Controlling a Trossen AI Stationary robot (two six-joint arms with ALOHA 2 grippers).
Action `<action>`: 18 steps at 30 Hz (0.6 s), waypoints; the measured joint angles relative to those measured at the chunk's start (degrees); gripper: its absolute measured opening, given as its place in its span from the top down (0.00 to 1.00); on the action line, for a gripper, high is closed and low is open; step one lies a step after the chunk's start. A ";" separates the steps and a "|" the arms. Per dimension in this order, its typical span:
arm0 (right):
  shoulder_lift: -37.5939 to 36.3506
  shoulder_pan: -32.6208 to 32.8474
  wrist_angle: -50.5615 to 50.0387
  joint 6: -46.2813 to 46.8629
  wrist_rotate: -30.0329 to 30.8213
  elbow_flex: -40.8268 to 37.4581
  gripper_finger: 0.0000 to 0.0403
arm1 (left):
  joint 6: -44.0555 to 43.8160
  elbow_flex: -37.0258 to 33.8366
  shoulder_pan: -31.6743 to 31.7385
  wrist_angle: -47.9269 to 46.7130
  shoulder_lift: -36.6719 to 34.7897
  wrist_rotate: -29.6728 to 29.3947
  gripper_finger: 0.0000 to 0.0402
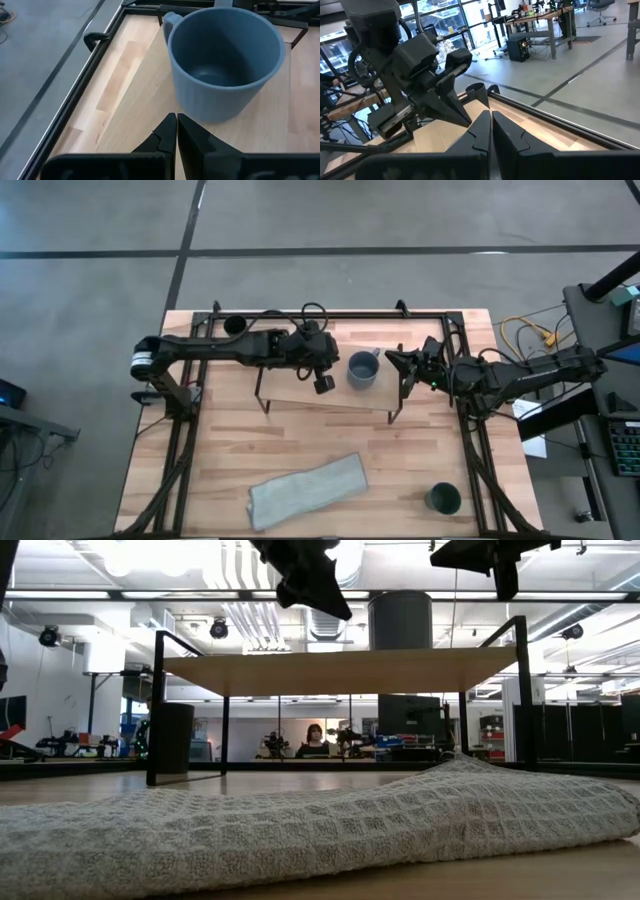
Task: Stack small to large cups/mugs on shelf
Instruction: Put the gray mug on the shelf
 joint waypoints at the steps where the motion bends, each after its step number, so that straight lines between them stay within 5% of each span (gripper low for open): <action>1: 0.00 0.00 0.01 0.00 0.01 0.00 0.98 | -0.05 -0.17 0.00 0.10 0.00 0.00 1.00; 18: 0.00 0.00 0.01 0.00 -0.01 0.00 0.98 | -0.01 -3.54 0.15 9.75 0.00 3.82 1.00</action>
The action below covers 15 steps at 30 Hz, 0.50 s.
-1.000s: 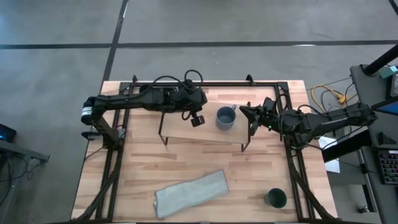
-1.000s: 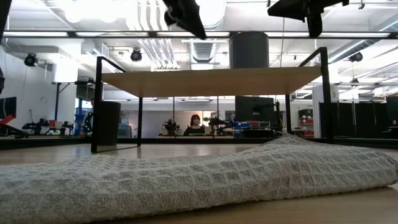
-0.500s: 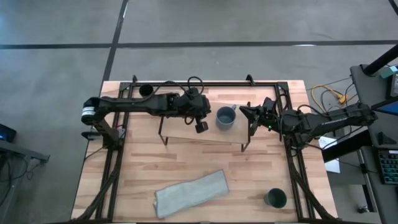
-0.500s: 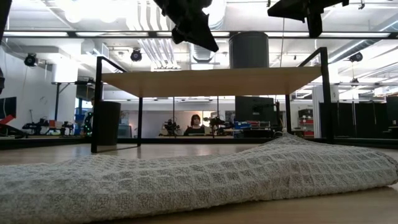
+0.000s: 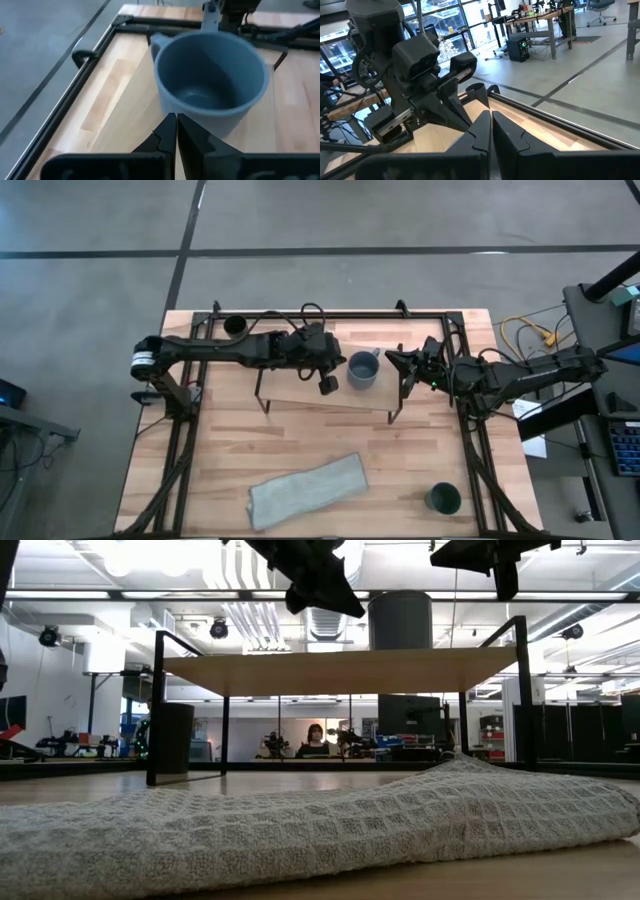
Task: Stack small to large cups/mugs on shelf
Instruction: Put the gray mug on the shelf
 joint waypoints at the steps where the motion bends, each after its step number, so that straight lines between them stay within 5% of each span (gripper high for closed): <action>1: 0.00 0.00 -0.01 0.02 0.01 0.00 0.98 | -0.02 0.00 0.00 0.29 0.00 0.51 1.00; 15: 0.01 0.00 -0.01 0.02 0.00 0.00 0.98 | 0.01 0.09 0.00 1.34 1.30 2.78 1.00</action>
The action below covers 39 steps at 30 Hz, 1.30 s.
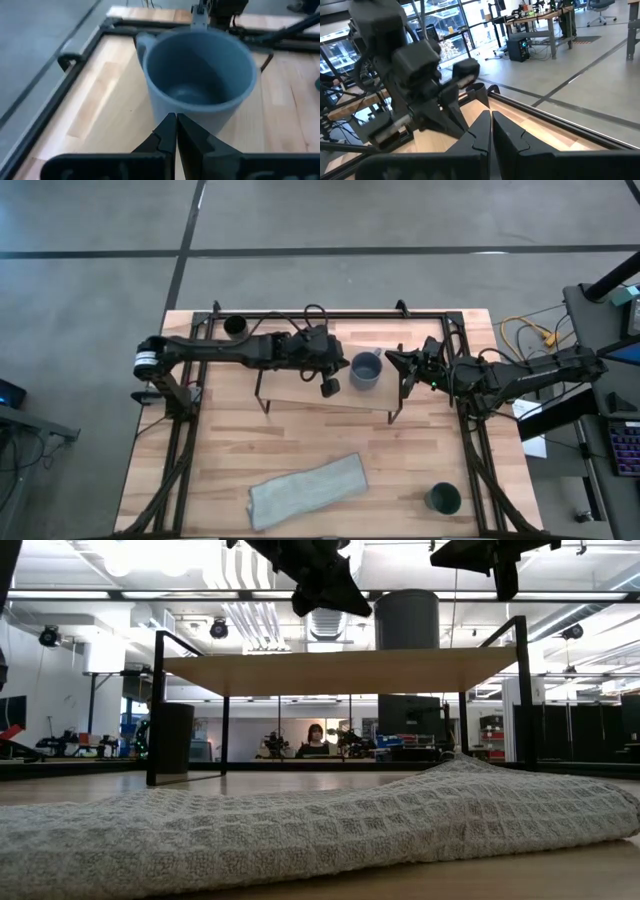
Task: Stack small to large cups/mugs on shelf
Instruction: Put the gray mug on the shelf, then put the green cup on the shelf
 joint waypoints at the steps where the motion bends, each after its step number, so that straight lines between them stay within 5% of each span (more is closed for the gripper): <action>1: -0.01 -0.02 0.04 0.00 0.00 0.00 0.98 | 0.00 0.00 -0.02 0.38 0.67 0.21 1.00; 17: -0.01 0.00 0.39 -0.23 0.02 -0.02 0.98 | -0.02 0.07 -0.02 2.36 3.42 3.66 1.00; 27: -3.92 0.93 0.03 -0.29 -1.44 -0.04 0.98 | -0.06 0.74 0.26 -13.54 -6.17 -0.79 1.00; 39: -10.19 2.89 -2.87 -8.30 -11.04 2.71 0.90 | -0.11 0.72 0.48 -18.49 -17.48 -6.13 1.00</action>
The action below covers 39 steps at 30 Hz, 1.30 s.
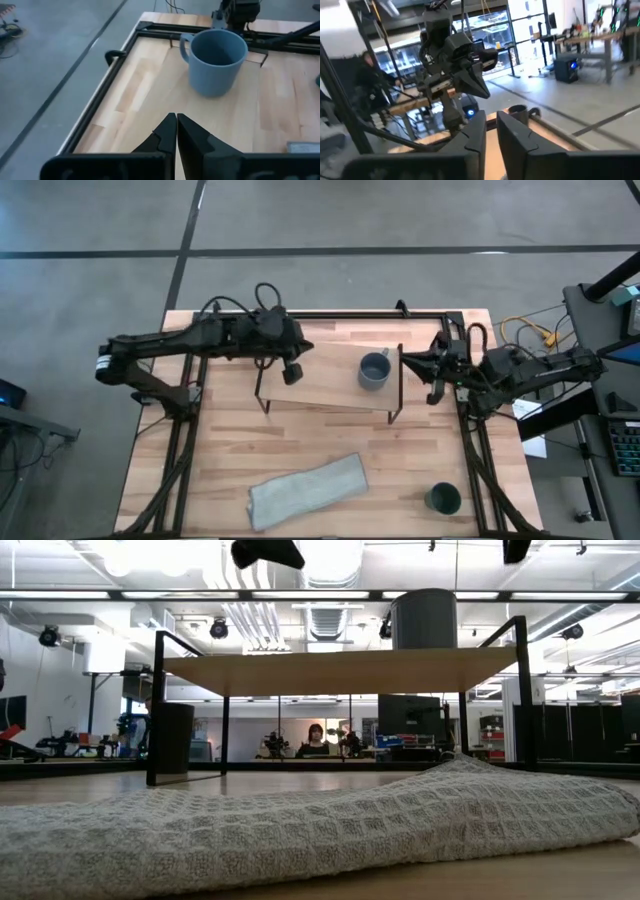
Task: Stack small to large cups/mugs on shelf
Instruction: Put the green cup on the shelf
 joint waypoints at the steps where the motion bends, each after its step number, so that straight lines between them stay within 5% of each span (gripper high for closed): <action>1: -0.20 0.00 -1.53 -1.53 0.04 1.08 0.88 | -0.05 0.00 0.00 -0.16 -0.40 -0.55 1.00; 6: 1.05 0.00 -9.91 -5.07 1.00 7.39 0.77 | -2.76 0.00 0.28 -0.26 -1.08 -0.87 0.99; 12: 3.41 0.02 -32.17 8.03 -4.30 15.73 0.66 | -2.73 -0.09 0.71 -0.86 -0.54 -4.03 0.88; 23: 11.89 0.81 -70.48 37.86 -38.81 30.25 0.66 | -2.49 0.76 1.11 -1.98 -1.72 -10.14 0.75; 30: 17.44 6.82 -78.59 45.78 -47.91 31.23 0.67 | -2.58 0.76 1.07 -2.86 -2.50 -10.92 0.75; 39: 26.16 22.11 -80.71 59.37 -48.22 29.94 0.67 | -2.64 0.66 1.07 -3.65 -2.50 -11.11 0.75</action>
